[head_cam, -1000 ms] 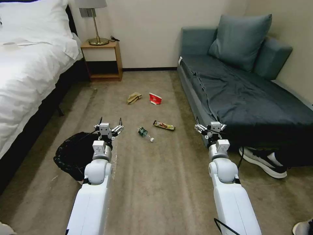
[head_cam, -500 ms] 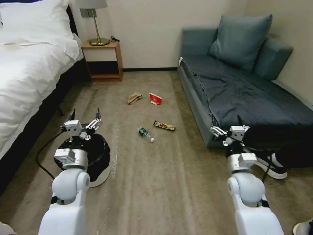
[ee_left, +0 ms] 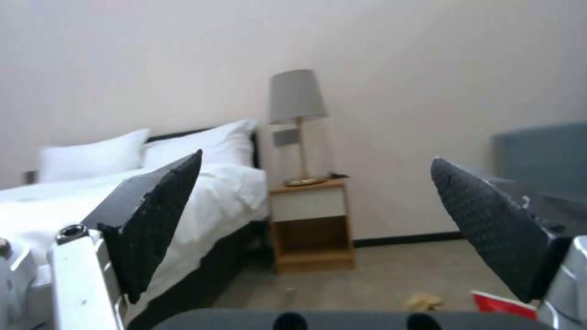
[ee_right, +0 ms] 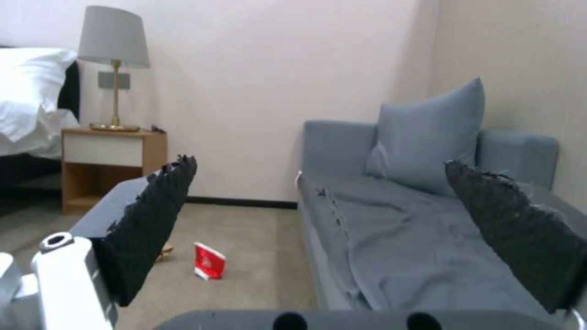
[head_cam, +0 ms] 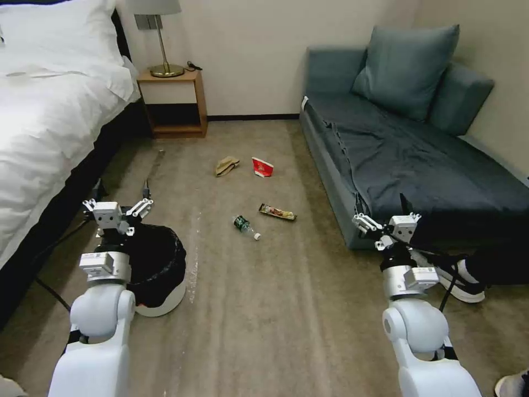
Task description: Pick up the trash bin, then pick up the garbage on the floor and place it into the trash bin.
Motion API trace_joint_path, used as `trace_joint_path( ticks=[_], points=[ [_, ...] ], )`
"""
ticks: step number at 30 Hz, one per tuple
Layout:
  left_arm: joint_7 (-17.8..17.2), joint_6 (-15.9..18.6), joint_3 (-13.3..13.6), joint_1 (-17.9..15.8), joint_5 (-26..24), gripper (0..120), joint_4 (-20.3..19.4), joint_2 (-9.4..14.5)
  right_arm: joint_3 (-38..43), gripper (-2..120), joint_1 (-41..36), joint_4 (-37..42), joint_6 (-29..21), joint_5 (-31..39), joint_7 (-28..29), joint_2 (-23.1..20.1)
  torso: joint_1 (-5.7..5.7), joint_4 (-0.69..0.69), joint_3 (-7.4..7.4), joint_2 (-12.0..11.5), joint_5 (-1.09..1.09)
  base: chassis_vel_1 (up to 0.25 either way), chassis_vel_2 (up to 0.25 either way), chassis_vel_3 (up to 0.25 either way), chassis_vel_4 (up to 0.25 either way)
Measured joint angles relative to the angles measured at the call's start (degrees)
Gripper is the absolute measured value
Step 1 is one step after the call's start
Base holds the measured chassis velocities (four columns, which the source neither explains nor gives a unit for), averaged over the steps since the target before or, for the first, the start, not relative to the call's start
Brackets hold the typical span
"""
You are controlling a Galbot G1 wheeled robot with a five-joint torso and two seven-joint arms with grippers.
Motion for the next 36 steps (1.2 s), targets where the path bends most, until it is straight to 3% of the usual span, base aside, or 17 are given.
trace_joint_path(
  ticks=[2,5,6,7,8,9,11,12,14,16,18,21,25,29,34,36],
  points=[
    [-1.4,1.2,0.4,0.1,-2.1,100,-0.1,0.0,0.0,100,-0.2,0.1,0.0,-0.1,-0.1,0.0,0.00,-0.01,0.00,0.0,0.01,0.000,0.000,0.000,0.000],
    [-6.1,6.1,1.2,1.1,-10.9,100,-1.6,0.1,0.2,100,-0.4,0.3,0.0,0.0,-0.7,0.0,0.00,0.00,0.00,0.0,0.01,0.000,0.000,0.000,0.000],
    [-6.1,6.1,1.2,1.1,-10.9,100,-1.6,0.1,0.2,100,-0.4,0.3,0.0,0.0,-0.7,0.0,0.00,0.00,0.00,0.0,0.01,0.000,0.000,0.000,0.000],
    [-8.1,8.0,1.0,1.3,-12.6,100,-2.2,0.2,0.4,100,-0.6,0.5,-0.1,0.4,-1.2,-0.1,0.00,-0.01,0.00,0.0,0.02,0.000,0.000,0.000,0.000],
    [-12.1,12.1,0.4,1.8,-15.2,100,-3.3,0.4,0.6,100,-0.7,0.9,-0.7,1.1,-1.6,-0.1,0.00,0.00,0.00,0.0,0.00,0.000,0.000,0.000,0.000],
    [-12.1,12.1,0.4,1.8,-15.2,100,-3.3,0.4,0.6,100,-0.7,0.9,-0.7,1.1,-1.6,-0.1,0.00,0.00,0.00,0.0,0.00,0.000,0.000,0.000,0.000],
    [-17.3,19.6,-1.1,2.5,-19.3,100,-5.0,1.0,0.8,100,-0.8,1.1,-1.0,1.6,-2.0,-0.2,0.00,0.00,0.00,0.0,0.01,0.000,0.000,0.000,0.000],
    [-17.3,19.6,-1.1,2.5,-19.3,100,-5.0,1.0,0.8,100,-0.8,1.1,-1.0,1.6,-2.0,-0.2,0.00,0.00,0.00,0.0,0.01,0.000,0.000,0.000,0.000],
    [-19.8,25.4,-3.3,2.8,-21.2,100,-5.2,1.5,0.8,100,-0.9,1.1,-1.0,1.7,-2.3,-0.2,0.00,0.01,0.00,0.0,0.00,0.000,0.000,0.000,0.000],
    [-20.2,26.6,-4.0,2.8,-21.4,100,-4.9,1.6,0.7,100,-1.0,1.2,-1.2,1.7,-2.3,-0.2,0.00,0.00,0.00,0.0,0.01,0.000,0.000,0.000,0.000],
    [-20.6,30.5,-5.5,2.7,-23.1,100,-3.6,2.0,0.3,100,-1.4,1.3,-1.8,1.7,-2.3,-0.1,0.00,0.00,0.00,0.0,0.00,0.000,0.000,0.000,0.000],
    [-20.7,31.8,-6.0,2.5,-24.1,100,-2.9,2.0,0.3,100,-1.5,1.3,-1.8,1.6,-2.3,-0.1,0.00,0.00,0.00,0.0,0.01,0.000,0.000,0.000,0.000],
    [-20.8,35.4,-6.8,1.7,-29.2,100,0.3,2.4,0.5,100,-1.9,1.7,-1.7,1.3,-2.7,-0.2,0.00,0.01,0.00,0.0,0.00,0.000,0.000,0.000,0.000],
    [-21.3,36.4,-6.8,1.1,-30.6,100,2.3,2.1,0.7,100,-2.2,1.7,-1.1,0.7,-2.9,-0.3,0.00,0.00,0.00,0.0,0.01,0.000,0.000,0.000,0.000],
    [-22.0,37.1,-6.9,-0.2,-32.3,100,9.0,1.2,1.9,100,-3.6,1.6,0.5,-1.0,-4.3,-0.3,0.00,-0.01,0.00,0.0,0.01,0.000,0.000,0.000,0.000],
    [-21.9,37.0,-7.0,-0.2,-32.3,100,9.6,1.1,2.1,100,-3.9,1.6,0.5,-1.0,-4.6,-0.3,0.00,-0.01,0.00,0.0,0.01,0.000,0.000,0.000,0.000]
  ],
)
